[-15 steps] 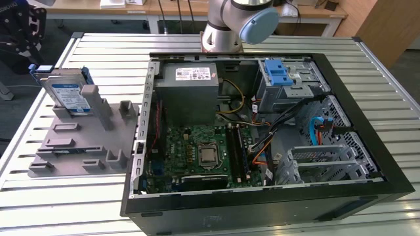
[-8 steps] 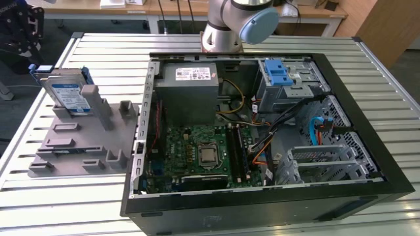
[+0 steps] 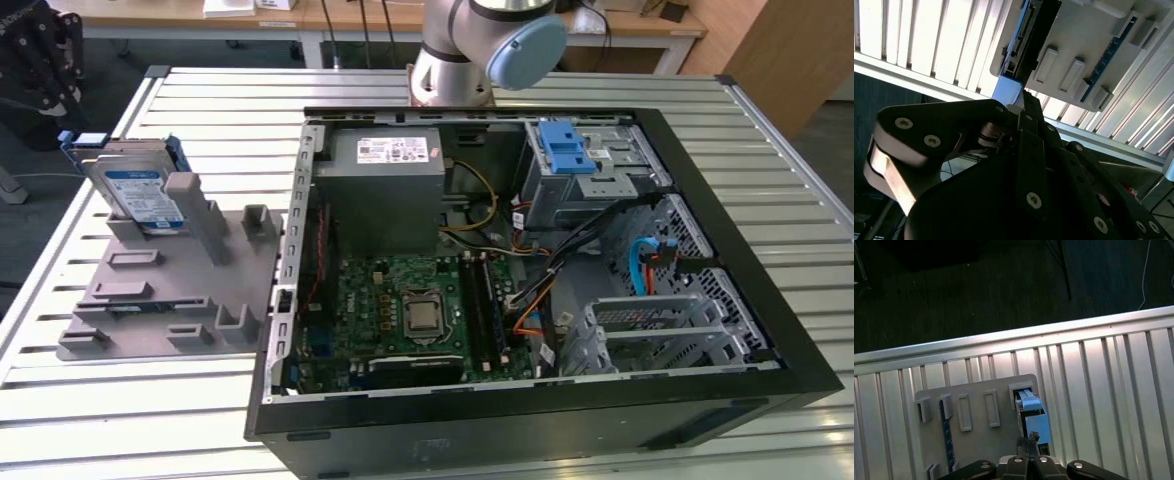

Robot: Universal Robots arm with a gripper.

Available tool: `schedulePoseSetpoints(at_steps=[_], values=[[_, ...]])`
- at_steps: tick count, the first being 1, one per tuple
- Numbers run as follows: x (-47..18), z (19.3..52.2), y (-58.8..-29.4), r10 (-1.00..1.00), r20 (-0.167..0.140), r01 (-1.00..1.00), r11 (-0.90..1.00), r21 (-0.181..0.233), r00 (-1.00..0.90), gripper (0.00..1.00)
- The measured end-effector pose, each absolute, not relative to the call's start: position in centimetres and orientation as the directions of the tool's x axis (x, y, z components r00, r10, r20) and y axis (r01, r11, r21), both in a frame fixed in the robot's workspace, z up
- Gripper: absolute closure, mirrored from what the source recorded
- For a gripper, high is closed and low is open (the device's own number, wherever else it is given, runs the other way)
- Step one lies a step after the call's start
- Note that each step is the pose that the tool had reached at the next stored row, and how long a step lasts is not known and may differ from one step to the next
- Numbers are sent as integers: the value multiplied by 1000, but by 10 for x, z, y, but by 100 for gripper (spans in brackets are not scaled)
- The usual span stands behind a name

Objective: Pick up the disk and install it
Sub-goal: 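Pick up the disk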

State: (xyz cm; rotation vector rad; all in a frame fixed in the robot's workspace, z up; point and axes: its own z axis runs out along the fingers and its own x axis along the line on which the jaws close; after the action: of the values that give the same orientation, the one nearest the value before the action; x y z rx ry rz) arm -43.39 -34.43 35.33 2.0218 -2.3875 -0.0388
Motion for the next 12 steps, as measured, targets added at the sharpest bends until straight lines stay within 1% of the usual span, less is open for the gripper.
schedulePoseSetpoints(at_steps=[12], values=[[-434,352,-344,-989,-7,-989,149,25,-149,89]])
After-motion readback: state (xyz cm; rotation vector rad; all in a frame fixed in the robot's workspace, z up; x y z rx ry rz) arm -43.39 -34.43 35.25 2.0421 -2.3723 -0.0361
